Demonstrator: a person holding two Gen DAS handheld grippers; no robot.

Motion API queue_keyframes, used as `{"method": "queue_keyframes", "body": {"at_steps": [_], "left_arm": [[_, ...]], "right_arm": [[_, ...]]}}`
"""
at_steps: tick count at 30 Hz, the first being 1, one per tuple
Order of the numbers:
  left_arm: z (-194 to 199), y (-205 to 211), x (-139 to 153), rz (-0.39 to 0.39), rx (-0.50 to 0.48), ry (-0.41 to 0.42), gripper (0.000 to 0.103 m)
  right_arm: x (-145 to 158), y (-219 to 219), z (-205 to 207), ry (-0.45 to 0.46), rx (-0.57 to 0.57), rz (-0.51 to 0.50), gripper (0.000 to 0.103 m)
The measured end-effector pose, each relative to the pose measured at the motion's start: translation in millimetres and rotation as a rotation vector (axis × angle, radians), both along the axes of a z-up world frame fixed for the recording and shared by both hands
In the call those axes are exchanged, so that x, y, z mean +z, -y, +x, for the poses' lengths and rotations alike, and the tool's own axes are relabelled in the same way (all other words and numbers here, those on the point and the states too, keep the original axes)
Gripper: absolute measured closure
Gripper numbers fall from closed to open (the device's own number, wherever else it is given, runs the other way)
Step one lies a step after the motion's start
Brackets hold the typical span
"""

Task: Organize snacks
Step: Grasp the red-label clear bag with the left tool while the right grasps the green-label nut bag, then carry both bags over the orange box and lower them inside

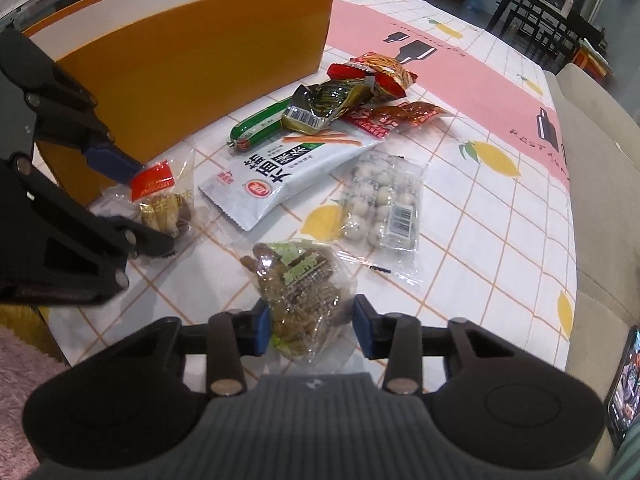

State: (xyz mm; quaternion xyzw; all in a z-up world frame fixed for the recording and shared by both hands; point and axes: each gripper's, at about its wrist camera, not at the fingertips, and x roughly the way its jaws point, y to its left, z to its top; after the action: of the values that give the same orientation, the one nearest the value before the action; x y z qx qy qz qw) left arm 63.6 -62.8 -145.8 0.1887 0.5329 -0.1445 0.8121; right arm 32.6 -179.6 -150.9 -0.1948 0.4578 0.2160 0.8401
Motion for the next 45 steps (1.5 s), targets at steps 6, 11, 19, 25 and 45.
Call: {"method": "queue_keyframes", "body": {"at_steps": [6, 11, 19, 25, 45], "left_arm": [[-4.8, -1.5, 6.4, -0.014, 0.009, 0.036, 0.062], [-8.4, -3.6, 20.1, -0.031, 0.025, 0.091, 0.062], [-16.2, -19.1, 62.2, -0.131, 0.091, 0.176, 0.062], [-19.6, -45.3, 96.1, -0.216, 0.177, 0.213, 0.062], [4.6, -154.5, 153.3, -0.256, 0.435, 0.288, 0.062]], "right_arm": [[3.3, 2.0, -0.9, -0.009, -0.020, 0.001, 0.067], [12.8, 7.1, -3.2, -0.009, -0.056, 0.032, 0.067], [36.1, 12.0, -9.9, 0.032, -0.094, 0.117, 0.067], [60.5, 3.0, -10.4, 0.067, -0.082, 0.205, 0.067], [149.9, -93.2, 22.0, 0.154, 0.114, 0.409, 0.067]]}}
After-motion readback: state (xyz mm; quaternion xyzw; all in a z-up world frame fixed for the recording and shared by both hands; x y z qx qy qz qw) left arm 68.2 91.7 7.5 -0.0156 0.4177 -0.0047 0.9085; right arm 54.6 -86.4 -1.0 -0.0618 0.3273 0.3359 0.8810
